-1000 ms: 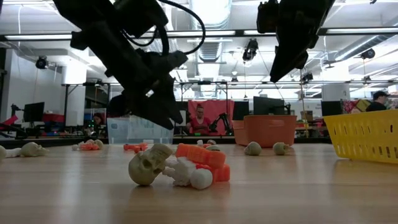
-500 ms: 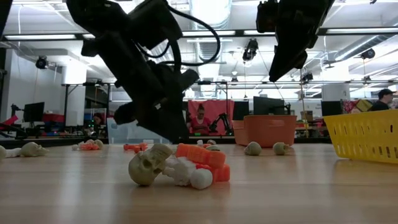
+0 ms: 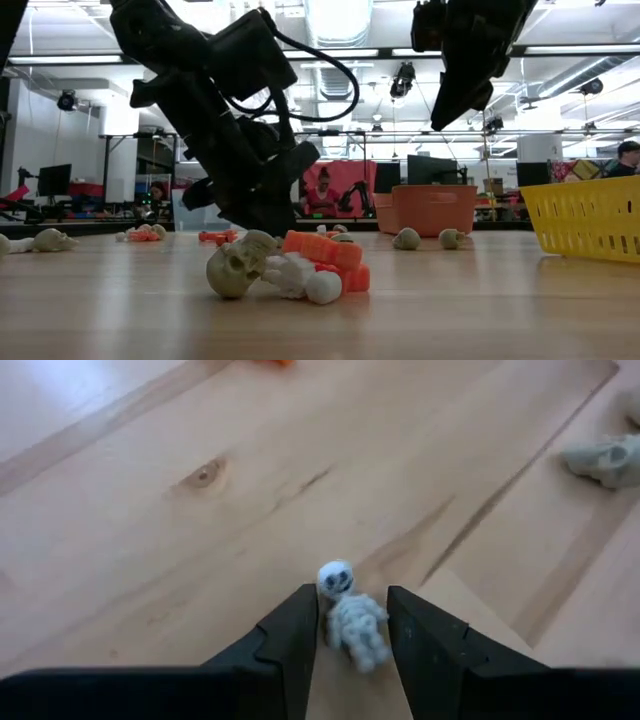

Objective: Sort Halloween decoration
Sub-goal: Put the white skeleton toy into the transparent bin

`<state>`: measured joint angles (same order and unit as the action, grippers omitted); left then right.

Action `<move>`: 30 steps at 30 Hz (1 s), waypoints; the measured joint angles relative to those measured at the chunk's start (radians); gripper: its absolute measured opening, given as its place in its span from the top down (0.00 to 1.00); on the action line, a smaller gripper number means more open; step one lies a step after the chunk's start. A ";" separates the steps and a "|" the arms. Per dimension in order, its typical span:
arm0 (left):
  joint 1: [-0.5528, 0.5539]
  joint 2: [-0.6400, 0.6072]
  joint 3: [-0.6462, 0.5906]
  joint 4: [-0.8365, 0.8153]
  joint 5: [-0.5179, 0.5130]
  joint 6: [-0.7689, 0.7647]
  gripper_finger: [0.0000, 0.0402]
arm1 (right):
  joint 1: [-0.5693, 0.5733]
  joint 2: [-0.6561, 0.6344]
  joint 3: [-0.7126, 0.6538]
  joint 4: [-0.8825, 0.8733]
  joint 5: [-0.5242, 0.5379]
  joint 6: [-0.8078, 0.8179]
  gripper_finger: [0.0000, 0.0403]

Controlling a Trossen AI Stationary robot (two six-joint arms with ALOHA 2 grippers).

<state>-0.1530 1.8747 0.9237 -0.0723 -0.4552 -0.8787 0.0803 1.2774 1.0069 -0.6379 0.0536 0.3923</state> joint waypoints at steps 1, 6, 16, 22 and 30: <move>0.000 0.002 0.000 0.001 -0.004 0.008 0.73 | 0.000 0.000 0.000 0.001 0.000 0.000 0.76; -0.001 0.015 0.002 0.003 -0.010 0.029 0.74 | 0.000 0.000 0.000 0.002 0.000 0.000 0.77; -0.004 0.002 0.000 -0.005 0.006 0.069 0.98 | 0.000 0.000 0.000 0.012 0.000 -0.003 0.78; -0.006 -0.067 -0.005 -0.029 0.109 0.149 0.99 | 0.000 0.000 0.000 0.012 0.000 -0.010 0.77; 0.023 -0.264 -0.004 -0.112 0.190 0.308 1.00 | 0.000 0.000 0.000 0.021 0.000 -0.011 0.79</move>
<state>-0.1298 1.6105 0.9199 -0.1841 -0.2652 -0.5710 0.0799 1.2774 1.0069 -0.6171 0.0536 0.3817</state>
